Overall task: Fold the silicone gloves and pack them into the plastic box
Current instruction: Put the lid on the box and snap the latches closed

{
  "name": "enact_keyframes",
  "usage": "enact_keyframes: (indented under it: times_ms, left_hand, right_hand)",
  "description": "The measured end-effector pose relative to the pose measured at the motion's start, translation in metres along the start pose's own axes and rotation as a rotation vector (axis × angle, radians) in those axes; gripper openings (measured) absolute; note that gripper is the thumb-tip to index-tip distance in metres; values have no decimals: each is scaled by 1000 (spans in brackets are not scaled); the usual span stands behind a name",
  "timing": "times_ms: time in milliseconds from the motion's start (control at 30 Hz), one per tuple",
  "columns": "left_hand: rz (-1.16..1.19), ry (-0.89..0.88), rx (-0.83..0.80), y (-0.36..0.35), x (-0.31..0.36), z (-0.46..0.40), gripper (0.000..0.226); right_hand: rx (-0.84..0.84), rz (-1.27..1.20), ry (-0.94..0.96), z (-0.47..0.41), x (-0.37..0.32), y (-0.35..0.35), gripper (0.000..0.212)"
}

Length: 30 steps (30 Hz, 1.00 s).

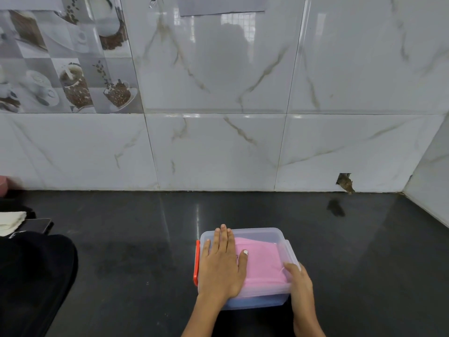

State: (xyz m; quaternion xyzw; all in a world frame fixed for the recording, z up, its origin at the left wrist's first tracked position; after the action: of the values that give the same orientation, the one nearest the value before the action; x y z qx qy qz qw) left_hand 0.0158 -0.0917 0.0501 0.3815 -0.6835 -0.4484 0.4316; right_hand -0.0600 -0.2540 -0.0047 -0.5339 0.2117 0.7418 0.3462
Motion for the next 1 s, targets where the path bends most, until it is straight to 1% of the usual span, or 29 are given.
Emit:
enact_keyframes:
  times_ms: [33, 67, 200, 333, 400, 533, 567, 633, 767, 900, 1000]
  left_hand:
    - [0, 1, 0, 0, 0, 0, 66]
    - [1, 2, 0, 0, 0, 0, 66]
    - [-2, -1, 4, -1, 0, 0, 66]
    - [-5, -1, 2, 0, -1, 0, 66]
    - [0, -3, -2, 1, 0, 0, 65]
    - [10, 0, -1, 2, 0, 0, 66]
    - [12, -1, 0, 2, 0, 0, 66]
    - [13, -3, 1, 2, 0, 1, 66]
    - [10, -2, -6, 3, 1, 1, 66]
    - [12, 0, -17, 4, 1, 0, 66]
    - [12, -1, -20, 4, 1, 1, 66]
  right_hand:
    - [-11, -6, -29, 1, 2, 0, 26]
    - [-18, -1, -45, 2, 4, 0, 22]
    - [-42, -19, -82, 2, 8, 0, 24]
    - [-24, -71, -112, -2, 11, 1, 26]
    - [-18, -103, -93, -4, 11, 3, 29]
    - [33, -120, -13, -5, 0, 9, 57]
    - [42, -119, 19, -5, -4, 10, 61]
    - [33, -118, 78, -3, -11, 10, 62]
    - [7, -66, 179, 1, -15, 5, 57]
    - [-23, -58, 203, 1, -18, 3, 57]
    - [-36, -73, 167, 0, -18, 4, 57]
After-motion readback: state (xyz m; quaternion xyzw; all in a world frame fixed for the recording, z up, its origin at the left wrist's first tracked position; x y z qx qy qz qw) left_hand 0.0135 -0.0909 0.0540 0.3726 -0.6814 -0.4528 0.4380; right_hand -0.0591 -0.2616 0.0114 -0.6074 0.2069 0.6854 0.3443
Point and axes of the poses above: each hand's wrist, its own z-axis away from the middle knuckle, its own y-axis out of the back of the hand, x = y × z, the point moved 6 cm from there along -z, towards the middle knuckle, and after that the axes turned 9 degrees about x, right-handed, at the moved point
